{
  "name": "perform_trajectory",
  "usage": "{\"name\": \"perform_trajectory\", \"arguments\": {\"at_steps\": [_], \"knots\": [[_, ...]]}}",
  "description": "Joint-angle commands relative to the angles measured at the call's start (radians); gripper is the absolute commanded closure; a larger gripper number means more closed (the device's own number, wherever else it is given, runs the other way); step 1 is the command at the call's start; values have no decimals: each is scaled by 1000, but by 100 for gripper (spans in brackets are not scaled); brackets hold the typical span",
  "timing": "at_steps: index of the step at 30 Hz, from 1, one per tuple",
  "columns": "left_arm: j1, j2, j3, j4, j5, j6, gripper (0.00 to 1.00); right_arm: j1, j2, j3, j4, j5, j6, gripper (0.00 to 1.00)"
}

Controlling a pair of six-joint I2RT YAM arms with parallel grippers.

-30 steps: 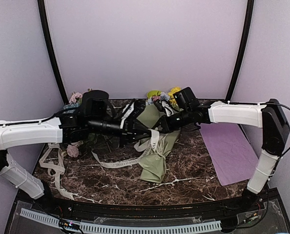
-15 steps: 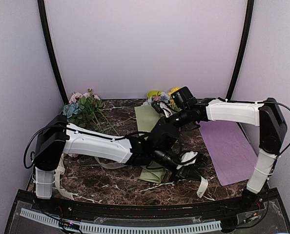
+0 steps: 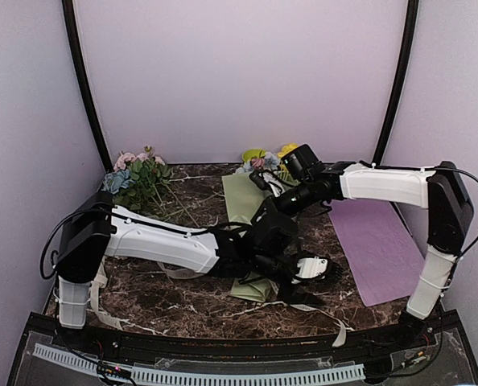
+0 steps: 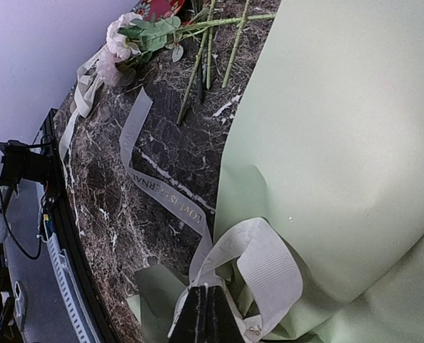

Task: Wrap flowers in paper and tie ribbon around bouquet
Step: Cross the half-tied ribbon over the folded bouquet.

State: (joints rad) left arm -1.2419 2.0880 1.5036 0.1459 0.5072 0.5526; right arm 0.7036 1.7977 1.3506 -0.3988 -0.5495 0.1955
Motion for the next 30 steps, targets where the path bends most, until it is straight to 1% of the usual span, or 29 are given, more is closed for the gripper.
{"name": "perform_trajectory", "arguments": {"at_steps": [1, 3, 5, 6, 8, 10, 12, 13, 15, 16, 18, 23, 24, 30], "knots": [[21, -271, -177, 55, -152, 40, 36, -3, -37, -18, 37, -14, 13, 100], [71, -396, -300, 172, -104, -37, 36, -1, -40, -29, 58, -19, 30, 100], [146, -495, -420, 295, -74, -154, 39, 1, -41, -38, 83, -21, 51, 100], [183, -533, -486, 361, -84, -209, 41, 3, -44, -43, 101, -22, 67, 100], [252, -582, -598, 464, -155, -296, 47, 6, -51, -56, 142, -21, 109, 100], [304, -590, -661, 494, -251, -350, 53, 8, -55, -71, 187, -13, 165, 100], [335, -568, -702, 511, -341, -375, 54, 10, -61, -87, 227, 2, 230, 100], [346, -546, -725, 531, -373, -382, 51, 10, -63, -95, 243, 12, 257, 100], [366, -508, -762, 594, -367, -397, 44, 10, -73, -118, 279, 26, 311, 100], [370, -484, -772, 632, -356, -405, 41, 11, -79, -131, 304, 29, 333, 100], [372, -435, -758, 657, -330, -408, 38, 12, -85, -146, 321, 35, 362, 100], [373, -335, -703, 712, -372, -436, 37, 36, -84, -146, 335, 34, 375, 100], [372, -322, -696, 724, -363, -437, 37, 40, -84, -145, 333, 35, 376, 100], [372, -277, -668, 757, -216, -486, 37, 55, -87, -141, 344, 33, 371, 100]]}}
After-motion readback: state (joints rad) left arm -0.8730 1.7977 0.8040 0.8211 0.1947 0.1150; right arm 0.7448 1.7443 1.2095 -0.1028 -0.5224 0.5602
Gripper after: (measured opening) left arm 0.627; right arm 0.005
